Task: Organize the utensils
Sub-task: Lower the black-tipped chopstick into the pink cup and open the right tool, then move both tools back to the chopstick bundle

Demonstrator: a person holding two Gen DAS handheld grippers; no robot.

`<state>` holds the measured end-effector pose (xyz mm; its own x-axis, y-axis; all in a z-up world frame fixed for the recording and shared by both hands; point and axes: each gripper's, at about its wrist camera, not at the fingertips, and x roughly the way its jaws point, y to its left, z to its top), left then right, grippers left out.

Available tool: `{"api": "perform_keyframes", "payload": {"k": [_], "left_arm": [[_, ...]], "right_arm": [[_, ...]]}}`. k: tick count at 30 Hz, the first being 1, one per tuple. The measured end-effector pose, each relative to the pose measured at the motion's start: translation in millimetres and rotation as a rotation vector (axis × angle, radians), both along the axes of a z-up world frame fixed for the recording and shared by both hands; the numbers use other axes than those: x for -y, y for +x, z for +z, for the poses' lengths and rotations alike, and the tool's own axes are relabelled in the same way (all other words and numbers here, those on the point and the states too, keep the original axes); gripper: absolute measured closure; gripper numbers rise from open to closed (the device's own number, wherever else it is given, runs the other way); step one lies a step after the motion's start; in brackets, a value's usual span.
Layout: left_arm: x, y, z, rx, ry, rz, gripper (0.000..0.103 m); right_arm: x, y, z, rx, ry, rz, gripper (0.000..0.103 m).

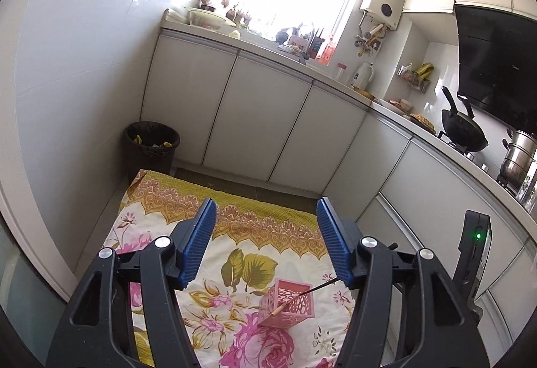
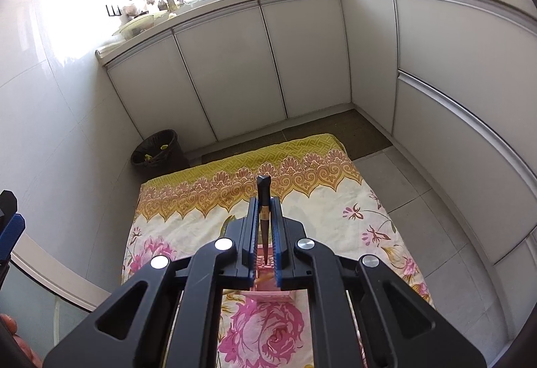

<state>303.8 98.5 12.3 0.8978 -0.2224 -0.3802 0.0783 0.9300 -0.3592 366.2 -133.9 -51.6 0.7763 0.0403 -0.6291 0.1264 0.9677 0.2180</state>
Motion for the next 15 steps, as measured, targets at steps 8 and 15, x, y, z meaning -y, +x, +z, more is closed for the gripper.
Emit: {"api": "perform_keyframes", "payload": {"k": [8, 15], "left_arm": [[-7.4, -23.2, 19.8, 0.053, -0.012, 0.011, 0.036], [10.0, -53.9, 29.1, 0.056, 0.003, -0.035, 0.029]], "right_arm": [[3.1, -17.6, 20.6, 0.068, 0.006, -0.022, 0.033], [27.7, -64.3, 66.8, 0.172, -0.058, -0.139, 0.008]]}}
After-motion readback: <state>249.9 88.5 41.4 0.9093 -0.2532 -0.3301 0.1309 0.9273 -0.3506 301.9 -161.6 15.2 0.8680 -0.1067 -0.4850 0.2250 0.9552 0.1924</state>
